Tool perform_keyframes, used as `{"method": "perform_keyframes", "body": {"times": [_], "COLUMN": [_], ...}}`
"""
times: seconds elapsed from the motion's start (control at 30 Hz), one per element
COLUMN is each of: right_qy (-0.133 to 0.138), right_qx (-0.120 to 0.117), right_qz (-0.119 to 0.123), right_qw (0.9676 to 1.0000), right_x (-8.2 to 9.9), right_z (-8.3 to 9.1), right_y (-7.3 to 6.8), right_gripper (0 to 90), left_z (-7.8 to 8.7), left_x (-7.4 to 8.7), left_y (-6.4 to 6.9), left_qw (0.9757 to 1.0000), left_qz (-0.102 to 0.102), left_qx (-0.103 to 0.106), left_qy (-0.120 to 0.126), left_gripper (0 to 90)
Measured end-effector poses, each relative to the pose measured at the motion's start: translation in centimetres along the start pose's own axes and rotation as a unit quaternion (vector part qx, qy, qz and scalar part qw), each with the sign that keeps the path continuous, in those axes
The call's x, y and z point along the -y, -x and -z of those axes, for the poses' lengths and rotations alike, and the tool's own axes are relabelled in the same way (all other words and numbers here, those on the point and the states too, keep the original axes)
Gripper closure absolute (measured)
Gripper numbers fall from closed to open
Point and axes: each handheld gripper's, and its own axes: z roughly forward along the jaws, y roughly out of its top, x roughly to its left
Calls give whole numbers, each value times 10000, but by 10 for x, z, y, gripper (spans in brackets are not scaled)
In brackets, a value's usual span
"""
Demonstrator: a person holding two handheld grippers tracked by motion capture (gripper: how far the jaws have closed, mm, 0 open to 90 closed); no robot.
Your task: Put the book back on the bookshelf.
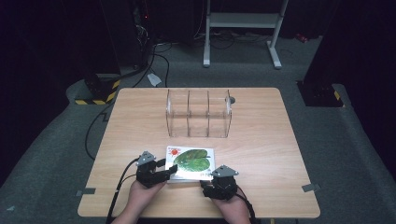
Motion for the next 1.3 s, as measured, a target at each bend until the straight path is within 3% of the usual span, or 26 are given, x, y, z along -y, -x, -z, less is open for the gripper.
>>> {"method": "perform_keyframes", "body": {"times": [0.07,0.33,0.67,0.77,0.93,1.0,1.2,1.3], "right_qy": [1,-9,16,85,209,350,624,800], "right_qx": [21,45,-185,-229,-202,-140,-164,-190], "right_qz": [30,115,46,118,170,238,319,234], "right_qw": [10000,9999,9998,9996,9994,9990,9974,9963], "right_x": [0,1,3,5,7,6,6,7], "right_z": [0,0,5,9,13,17,22,23], "right_y": [0,-1,3,2,1,2,4,7], "right_gripper": [270,274,296,300,304,319,336,350], "left_z": [-4,-10,-9,-10,-7,-6,-3,-1], "left_x": [-1,-2,-2,0,2,3,3,3], "left_y": [-1,-2,-5,-5,-3,-1,0,1], "left_qw": [9999,9992,9987,9984,9980,9974,9964,9950], "left_qz": [4,-33,-163,-247,-433,-584,-744,-923], "left_qx": [146,364,380,358,379,359,378,381], "left_qy": [-40,-143,-284,-365,-277,-218,-132,-47], "left_gripper": [377,382,473,496,536,563,607,624]}}
